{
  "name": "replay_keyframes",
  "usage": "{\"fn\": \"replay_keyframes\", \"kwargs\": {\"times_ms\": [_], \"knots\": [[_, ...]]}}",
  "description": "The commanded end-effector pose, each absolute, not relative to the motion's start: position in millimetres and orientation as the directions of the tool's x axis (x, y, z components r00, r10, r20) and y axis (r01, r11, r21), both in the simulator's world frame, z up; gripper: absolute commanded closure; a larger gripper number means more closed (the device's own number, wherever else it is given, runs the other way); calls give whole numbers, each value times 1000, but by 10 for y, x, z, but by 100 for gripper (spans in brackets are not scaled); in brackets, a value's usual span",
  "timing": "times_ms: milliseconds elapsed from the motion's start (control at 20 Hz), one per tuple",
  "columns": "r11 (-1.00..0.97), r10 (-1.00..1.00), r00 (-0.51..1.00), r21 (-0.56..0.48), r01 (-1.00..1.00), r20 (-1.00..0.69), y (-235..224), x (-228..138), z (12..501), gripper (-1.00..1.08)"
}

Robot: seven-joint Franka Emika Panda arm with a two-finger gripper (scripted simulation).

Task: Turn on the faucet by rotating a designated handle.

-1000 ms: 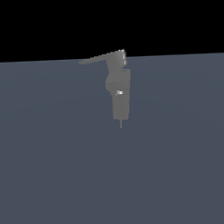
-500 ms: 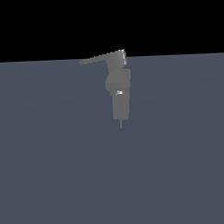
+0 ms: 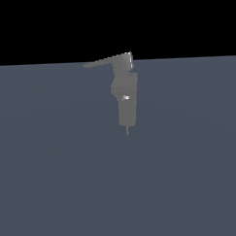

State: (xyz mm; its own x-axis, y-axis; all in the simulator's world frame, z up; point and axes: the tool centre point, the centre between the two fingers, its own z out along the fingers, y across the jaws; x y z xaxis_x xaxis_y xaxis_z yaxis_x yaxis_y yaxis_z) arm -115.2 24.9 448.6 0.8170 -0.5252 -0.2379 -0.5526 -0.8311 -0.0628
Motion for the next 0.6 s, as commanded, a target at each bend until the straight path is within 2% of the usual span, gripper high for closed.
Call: {"fn": "replay_keyframes", "kwargs": {"times_ms": [0,550], "knots": [[-790,-582,773,-49,-611,-253,265,-989,4417,108],[-570,-796,538,46,-820,-275,346,-314,4025,108]]}}
